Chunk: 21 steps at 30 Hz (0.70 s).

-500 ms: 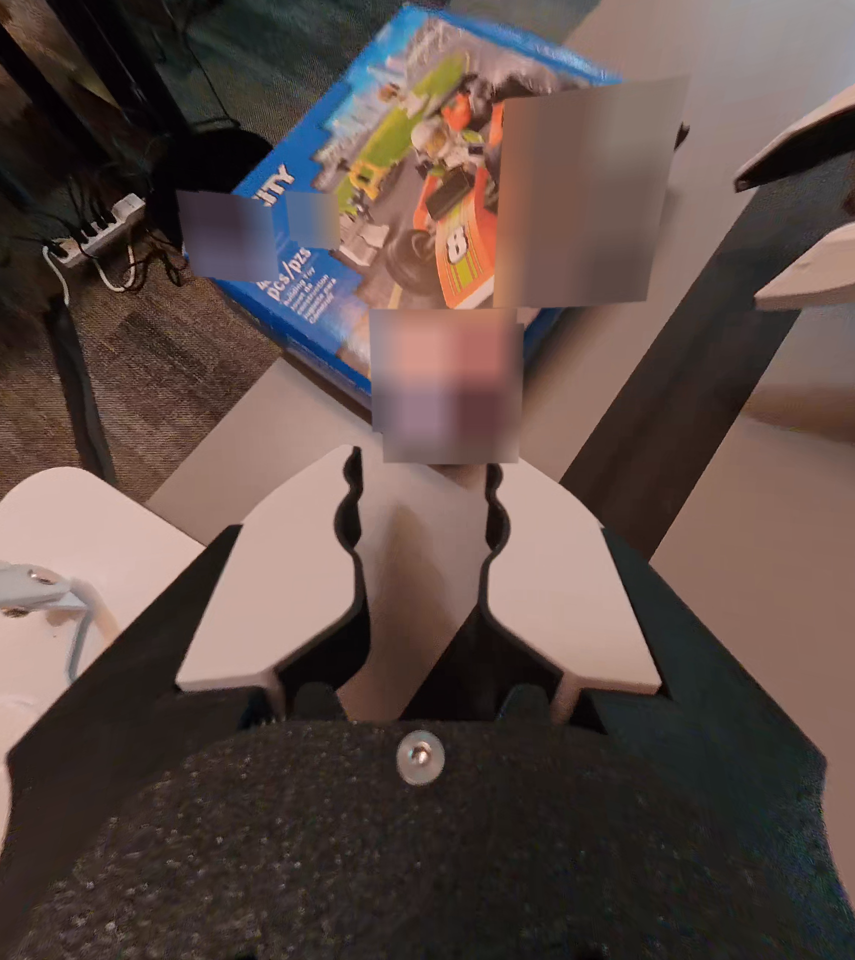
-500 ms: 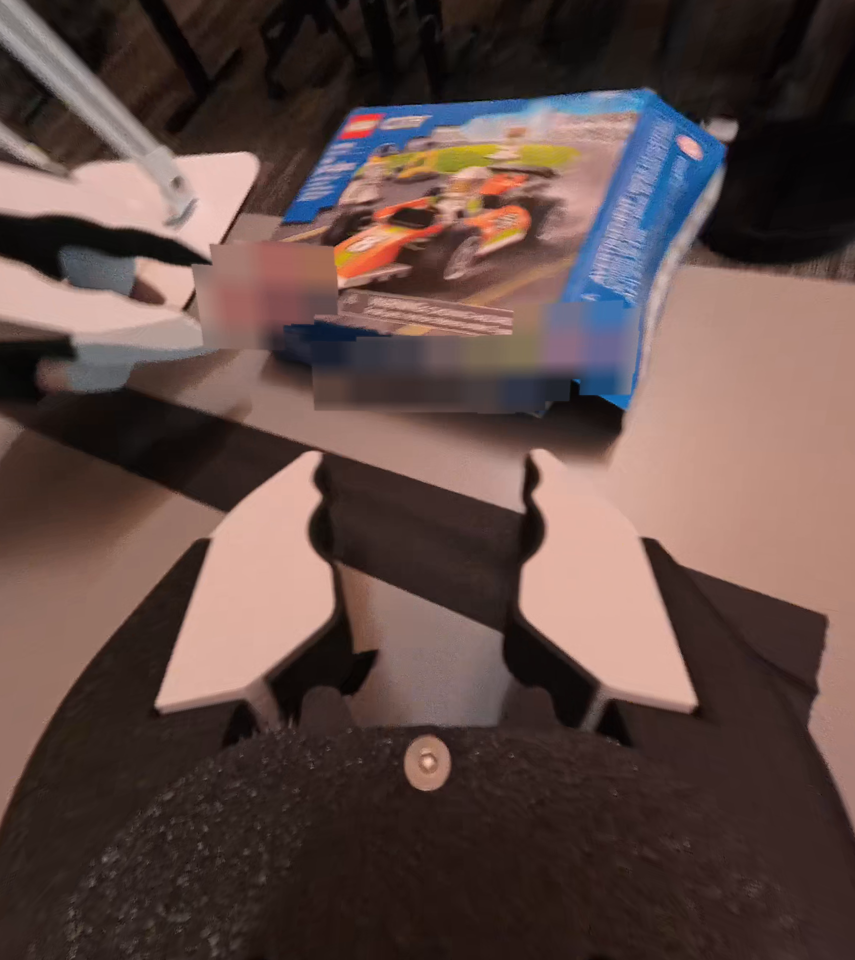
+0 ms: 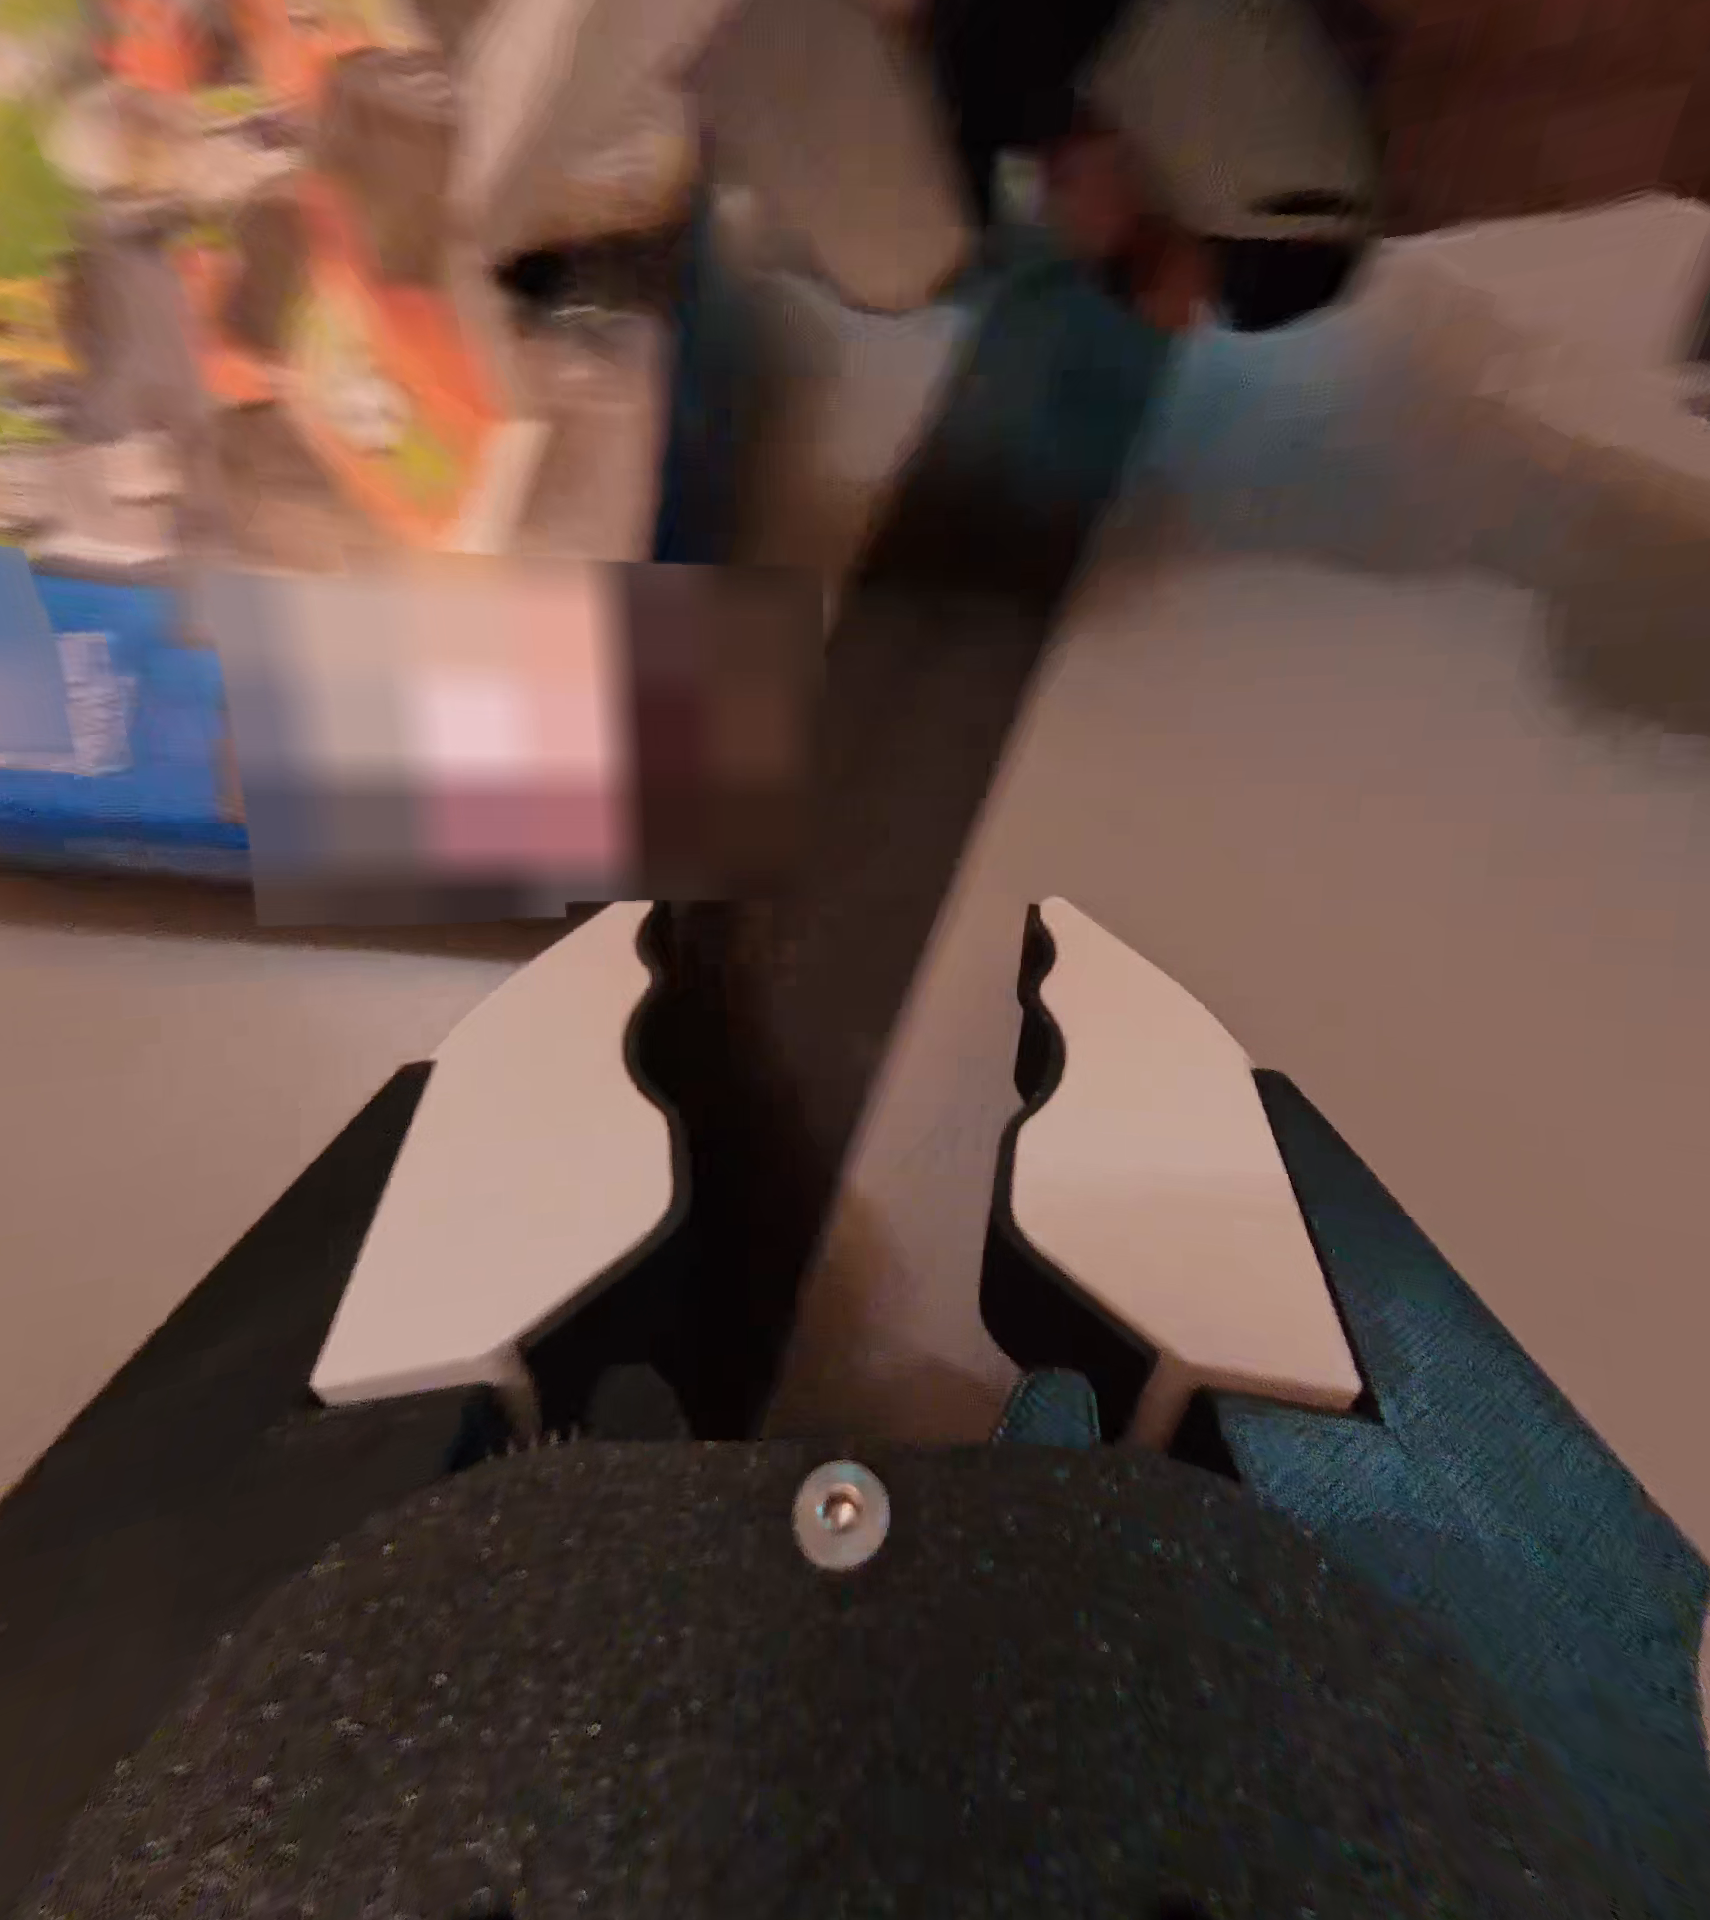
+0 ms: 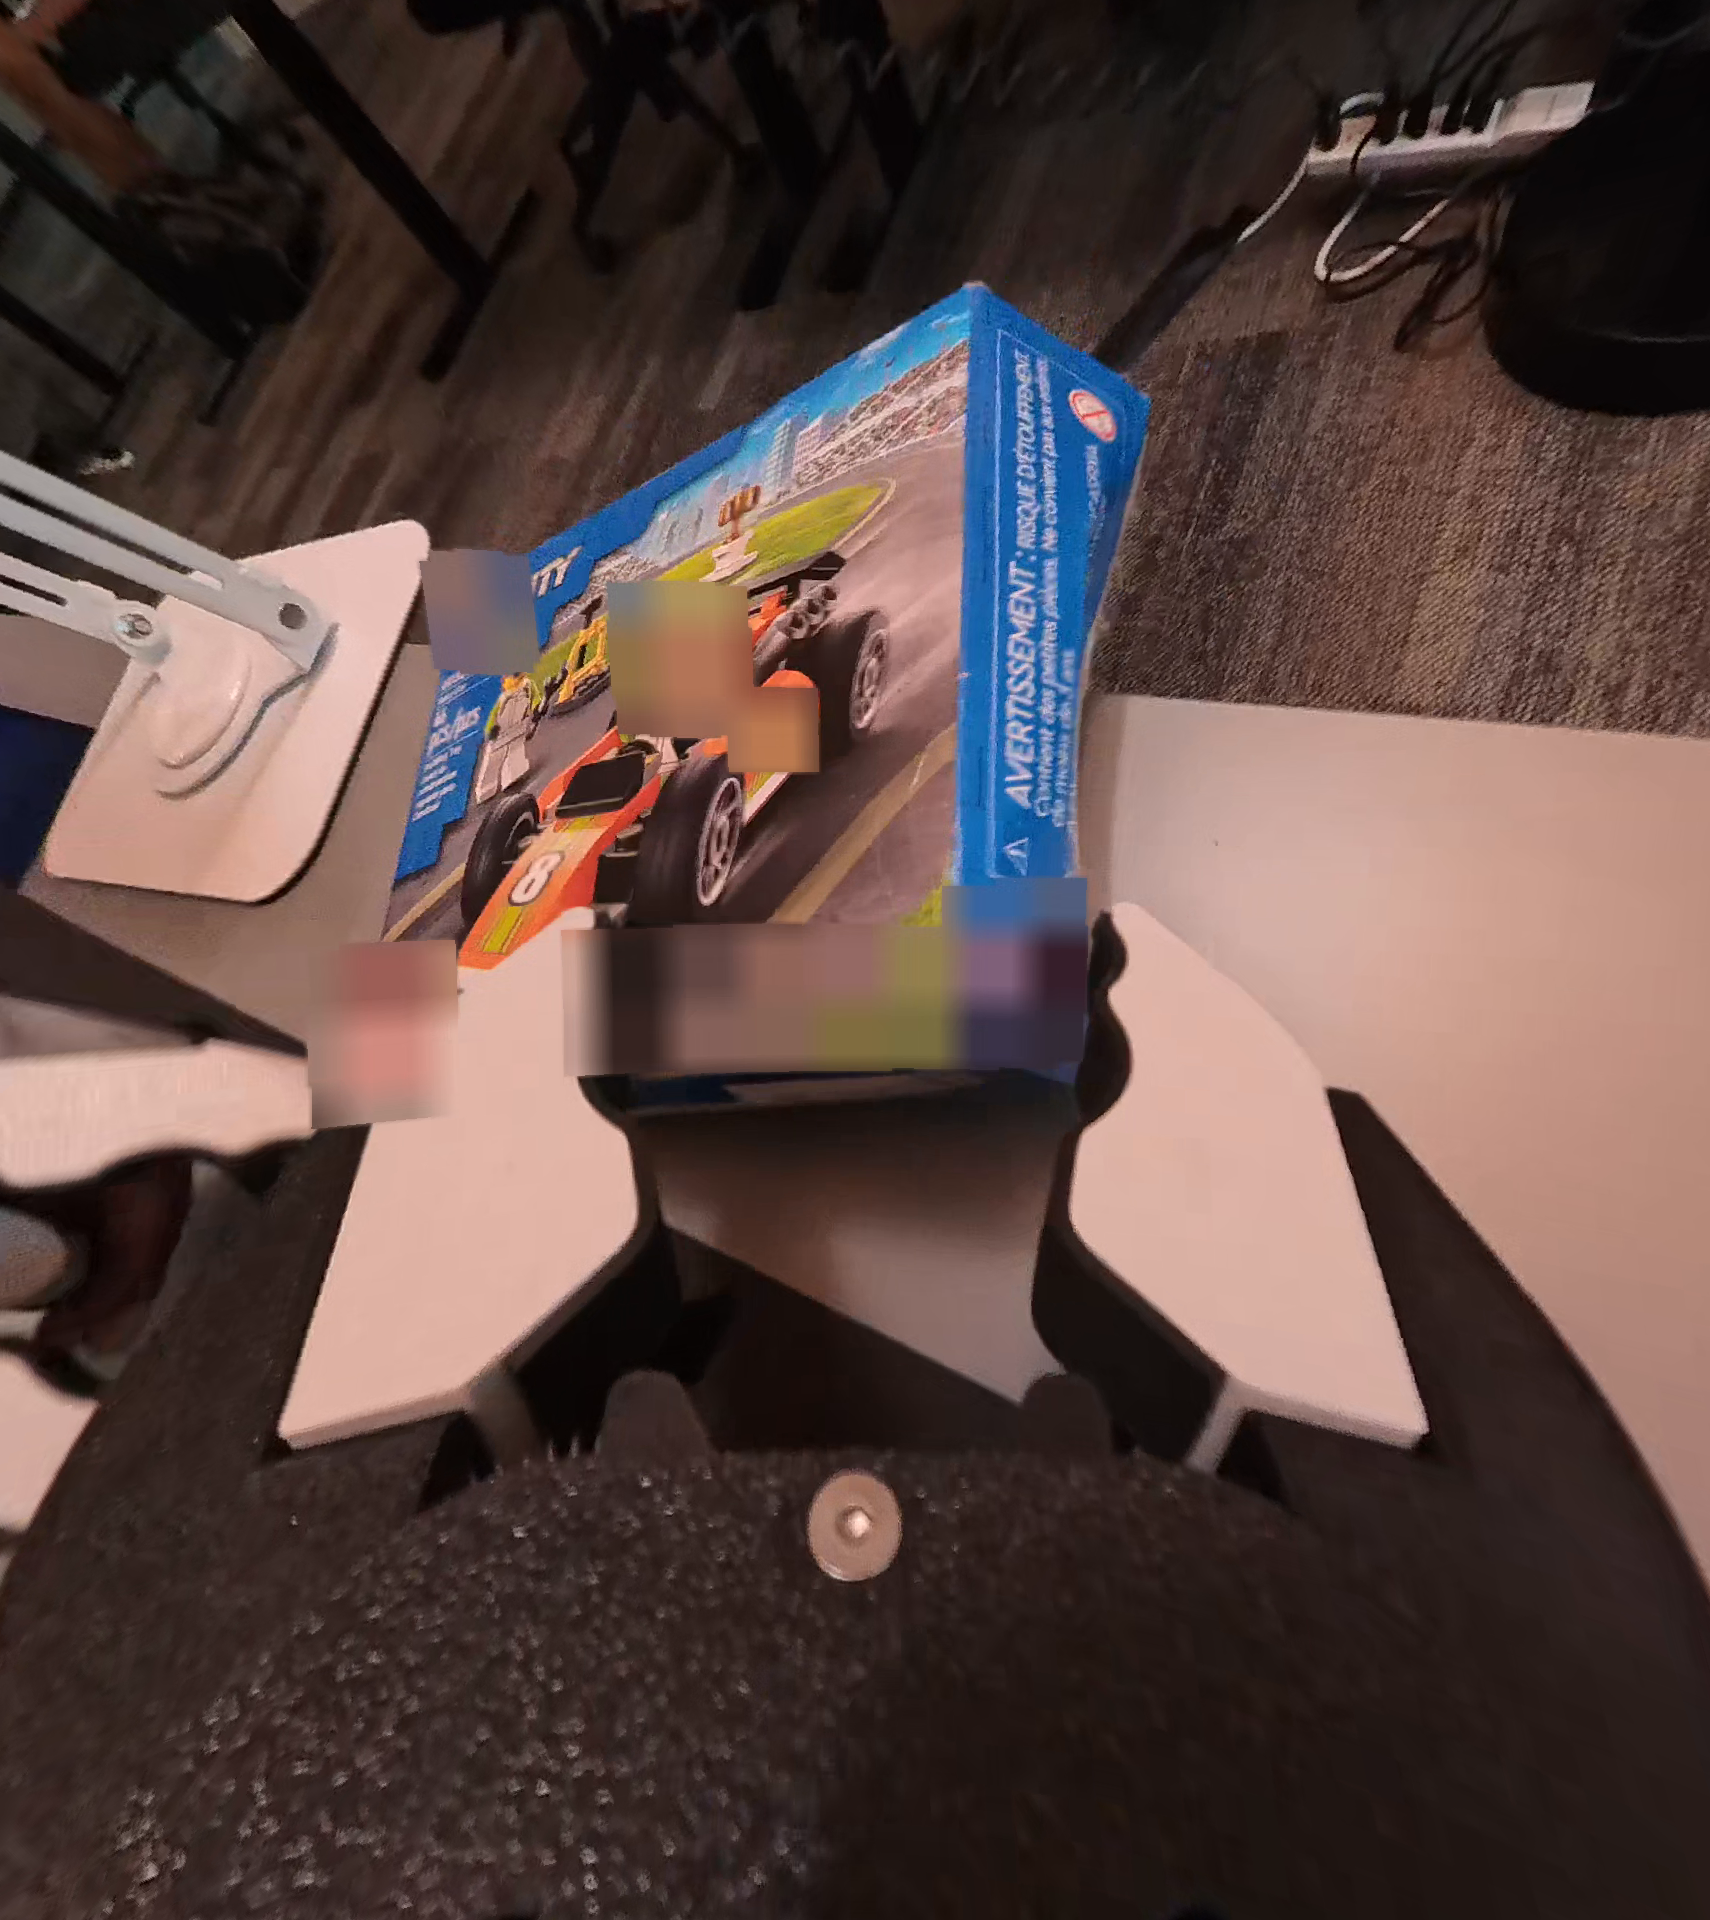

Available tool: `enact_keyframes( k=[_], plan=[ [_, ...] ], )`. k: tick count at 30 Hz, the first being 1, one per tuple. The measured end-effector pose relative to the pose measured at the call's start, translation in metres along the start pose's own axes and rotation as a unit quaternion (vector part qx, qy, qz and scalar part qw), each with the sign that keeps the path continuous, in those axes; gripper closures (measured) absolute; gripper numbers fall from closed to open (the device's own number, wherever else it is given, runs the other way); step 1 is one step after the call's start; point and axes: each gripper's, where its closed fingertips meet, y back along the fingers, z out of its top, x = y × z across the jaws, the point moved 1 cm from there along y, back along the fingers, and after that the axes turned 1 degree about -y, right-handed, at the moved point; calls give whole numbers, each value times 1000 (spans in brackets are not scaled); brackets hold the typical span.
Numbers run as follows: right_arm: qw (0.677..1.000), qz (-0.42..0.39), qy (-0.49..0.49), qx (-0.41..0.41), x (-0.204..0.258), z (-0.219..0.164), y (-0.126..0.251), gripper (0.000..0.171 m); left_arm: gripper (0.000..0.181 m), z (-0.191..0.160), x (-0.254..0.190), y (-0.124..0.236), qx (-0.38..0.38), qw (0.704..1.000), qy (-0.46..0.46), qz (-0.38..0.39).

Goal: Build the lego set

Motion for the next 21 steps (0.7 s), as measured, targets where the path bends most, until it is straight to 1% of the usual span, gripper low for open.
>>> enact_keyframes(
  k=[2, 3, 4, 6, 8, 10, 13, 15, 17, 19, 21],
  plan=[
    [1000, 6, -6, 2, -5, -3, 11, 89, 119, -1, -30, 9, -15, 998, -32, -44],
    [1000, -2, 0, -1, -9, -5, 18, 89, 122, -2, -40, 15, -20, 997, -45, -62],
    [1000, -14, 2, -2, -15, -8, 25, 87, 123, -1, -40, 22, -27, 997, -47, -61],
    [1000, -19, -22, -3, -20, -13, 38, 84, 124, 4, -17, 35, -48, 998, -20, -26],
    [999, -12, -40, -12, -14, -16, 47, 84, 123, 9, 22, 43, -66, 996, 62, 13],
    [998, -16, -54, -3, -3, -22, 50, 85, 118, 15, 59, 48, -89, 984, 149, 36],
    [997, -6, -75, 18, 21, -36, 45, 81, 111, 23, 103, 47, -119, 965, 220, 75],
    [997, -14, -76, 27, 31, -43, 37, 75, 98, 25, 123, 41, -124, 956, 251, 88],
    [995, -20, -92, 25, 34, -45, 26, 67, 90, 30, 135, 34, -143, 947, 270, 95],
    [993, -31, -113, 13, 31, -41, 15, 62, 91, 37, 145, 29, -171, 942, 264, 118],
    [991, -38, -130, -11, 27, -32, 6, 65, 94, 43, 144, 23, -175, 943, 257, 119]
  ],
)
